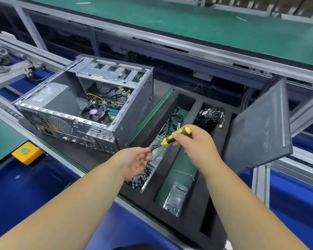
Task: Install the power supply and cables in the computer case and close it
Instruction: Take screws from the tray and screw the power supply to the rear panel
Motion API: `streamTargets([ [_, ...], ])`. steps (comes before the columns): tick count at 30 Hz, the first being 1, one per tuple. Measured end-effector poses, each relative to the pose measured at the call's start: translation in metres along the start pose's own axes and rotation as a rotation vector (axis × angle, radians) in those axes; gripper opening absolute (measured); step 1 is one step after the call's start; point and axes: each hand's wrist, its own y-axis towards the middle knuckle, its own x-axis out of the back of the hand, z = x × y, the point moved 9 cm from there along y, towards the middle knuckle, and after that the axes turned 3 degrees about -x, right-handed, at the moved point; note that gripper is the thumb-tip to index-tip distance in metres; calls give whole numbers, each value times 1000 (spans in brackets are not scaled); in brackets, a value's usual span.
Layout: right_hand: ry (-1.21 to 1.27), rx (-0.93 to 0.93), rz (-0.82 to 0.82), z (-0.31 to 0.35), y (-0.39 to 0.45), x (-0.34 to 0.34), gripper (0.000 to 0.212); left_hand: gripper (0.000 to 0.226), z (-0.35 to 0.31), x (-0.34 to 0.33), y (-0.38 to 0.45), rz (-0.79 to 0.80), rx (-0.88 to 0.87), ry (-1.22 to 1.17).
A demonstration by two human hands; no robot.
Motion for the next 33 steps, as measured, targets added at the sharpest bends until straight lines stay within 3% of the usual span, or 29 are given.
streamTargets([
  [10, 125, 74, -113, 24, -6, 21, 16, 7, -27, -9, -19, 85, -147, -70],
  [20, 228, 189, -84, 81, -3, 8, 20, 13, -86, 0, -59, 139, -380, -81],
  [26, 246, 248, 10, 119, -3, -27, 18, 15, -117, 35, -87, 75, -507, -91],
  [33, 250, 292, 104, 154, -1, -100, 18, 13, -142, 106, -104, -26, -539, -182],
])
